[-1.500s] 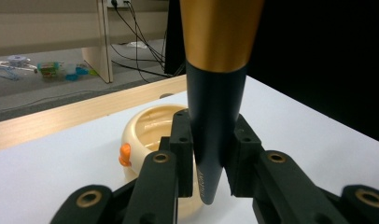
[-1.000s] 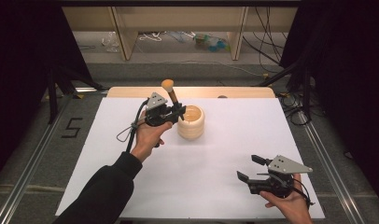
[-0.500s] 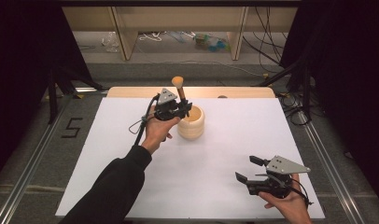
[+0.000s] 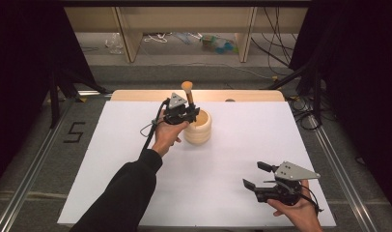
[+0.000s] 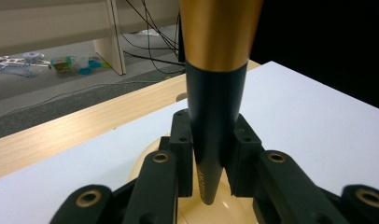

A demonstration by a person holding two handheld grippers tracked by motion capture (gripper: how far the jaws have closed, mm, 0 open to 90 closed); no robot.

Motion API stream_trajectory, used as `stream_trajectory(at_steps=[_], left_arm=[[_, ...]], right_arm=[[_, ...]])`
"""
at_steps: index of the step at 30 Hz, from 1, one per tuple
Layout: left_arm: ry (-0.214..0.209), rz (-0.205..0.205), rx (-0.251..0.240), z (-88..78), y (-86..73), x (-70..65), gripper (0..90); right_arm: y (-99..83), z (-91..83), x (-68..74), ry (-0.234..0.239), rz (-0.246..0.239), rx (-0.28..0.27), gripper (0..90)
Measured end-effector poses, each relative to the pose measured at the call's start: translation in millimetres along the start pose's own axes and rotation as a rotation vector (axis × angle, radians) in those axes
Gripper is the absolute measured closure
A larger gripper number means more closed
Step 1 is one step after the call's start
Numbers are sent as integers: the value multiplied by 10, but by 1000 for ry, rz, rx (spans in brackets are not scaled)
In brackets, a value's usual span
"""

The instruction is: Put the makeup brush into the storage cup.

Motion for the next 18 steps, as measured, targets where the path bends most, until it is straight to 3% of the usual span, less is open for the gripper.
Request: stream_trajectory(at_steps=[7,10,13,15,18], left_arm=[[0,0,21,80,-61,10,753],[-11,-21,39,116,-100,16,745],[-20,-31,34,112,-89,18,651],[-19,-9,18,86,-58,14,603],[-10,-51,18,38,-23,20,455]], right_arm=[[2,9,17,17,6,-2,224],[0,5,18,19,6,3,225],[-1,5,14,17,4,4,224],[-3,11,13,18,-2,2,225],[-3,17,21,22,4,1,225]])
Point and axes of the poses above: each handheld gripper's, and its own axes: z roughly forward along the jaws, y roughly out of its top, x roughly to its left, the point moved 6 cm from there along z, roughly forward along the jaws, and after that the axes turned 6 degrees about -z, right-handed, at the moved point
